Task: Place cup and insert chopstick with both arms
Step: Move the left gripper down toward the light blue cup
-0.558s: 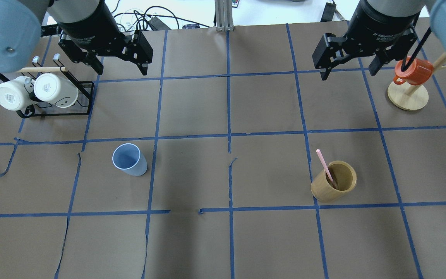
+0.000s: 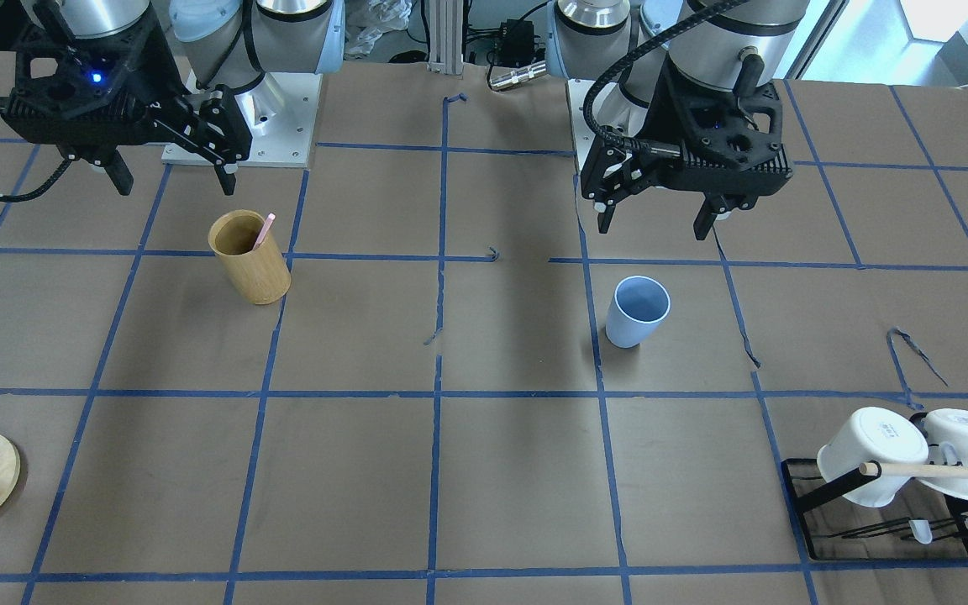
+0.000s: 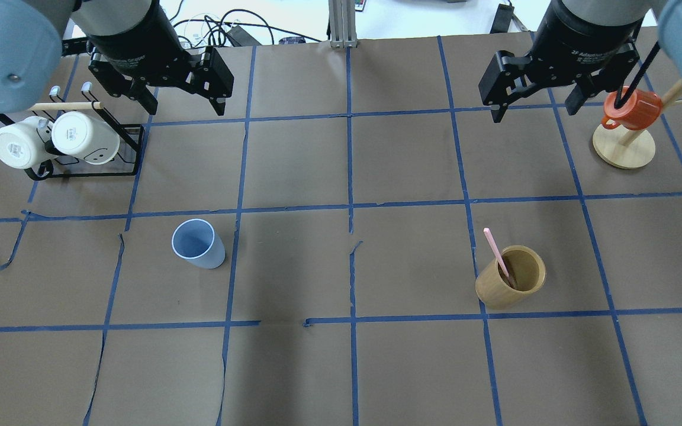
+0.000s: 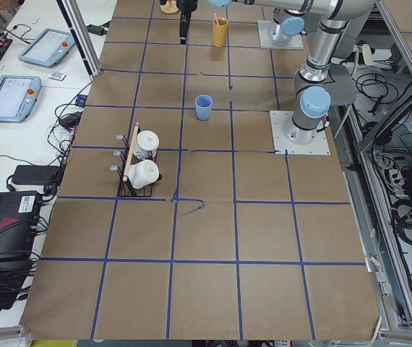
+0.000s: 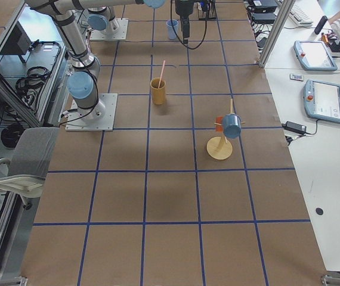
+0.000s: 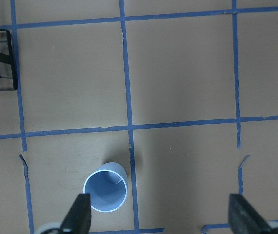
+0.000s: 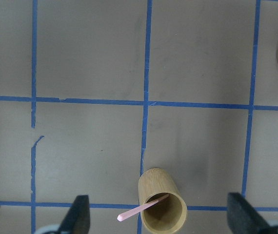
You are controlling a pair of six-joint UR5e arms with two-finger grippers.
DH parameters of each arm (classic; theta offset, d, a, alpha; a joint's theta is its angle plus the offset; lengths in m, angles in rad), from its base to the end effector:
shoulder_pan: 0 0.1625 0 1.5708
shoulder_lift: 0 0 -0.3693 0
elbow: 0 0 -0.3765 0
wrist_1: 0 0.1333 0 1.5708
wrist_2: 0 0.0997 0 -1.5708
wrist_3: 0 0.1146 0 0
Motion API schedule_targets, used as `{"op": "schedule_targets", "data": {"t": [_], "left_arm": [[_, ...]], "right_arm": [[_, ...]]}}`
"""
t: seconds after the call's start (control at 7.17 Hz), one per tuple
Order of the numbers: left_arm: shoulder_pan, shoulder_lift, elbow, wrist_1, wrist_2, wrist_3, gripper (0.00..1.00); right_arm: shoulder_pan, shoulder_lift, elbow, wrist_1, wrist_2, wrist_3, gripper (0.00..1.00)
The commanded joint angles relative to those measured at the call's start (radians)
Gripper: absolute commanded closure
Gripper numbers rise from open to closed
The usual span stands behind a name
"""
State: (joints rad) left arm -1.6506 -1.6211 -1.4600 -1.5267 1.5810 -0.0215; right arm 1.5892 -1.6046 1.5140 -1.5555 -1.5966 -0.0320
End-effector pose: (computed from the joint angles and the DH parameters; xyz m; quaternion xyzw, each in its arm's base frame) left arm -0.1720 -0.4934 0.4505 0.0288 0.9982 -0.0525 0.0024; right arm 0.1390 -0.4680 0.4589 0.0247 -0.9989 0.0375 0.0131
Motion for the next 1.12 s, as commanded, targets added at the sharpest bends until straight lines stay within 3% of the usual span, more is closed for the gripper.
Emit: {"op": "schedule_targets", "data": {"t": [0.0,0.56,0.98], "left_arm": [[0.000,0.001,-0.003,0.000,0.001,0.000,0.00],[0.006,-0.016,-0.038,0.008,-0.001,0.000,0.00],[0.037,-0.069,-0.259,0.083,0.002,-0.003,0.00]], "right_arm": [[0.000,0.000,0.000,0.000,0.000,0.000,0.00],[0.000,0.000,0.012,0.000,0.001,0.000,0.00],[0.003,-0.003,0.023,-0.002,0.000,-0.006,0.00]]}}
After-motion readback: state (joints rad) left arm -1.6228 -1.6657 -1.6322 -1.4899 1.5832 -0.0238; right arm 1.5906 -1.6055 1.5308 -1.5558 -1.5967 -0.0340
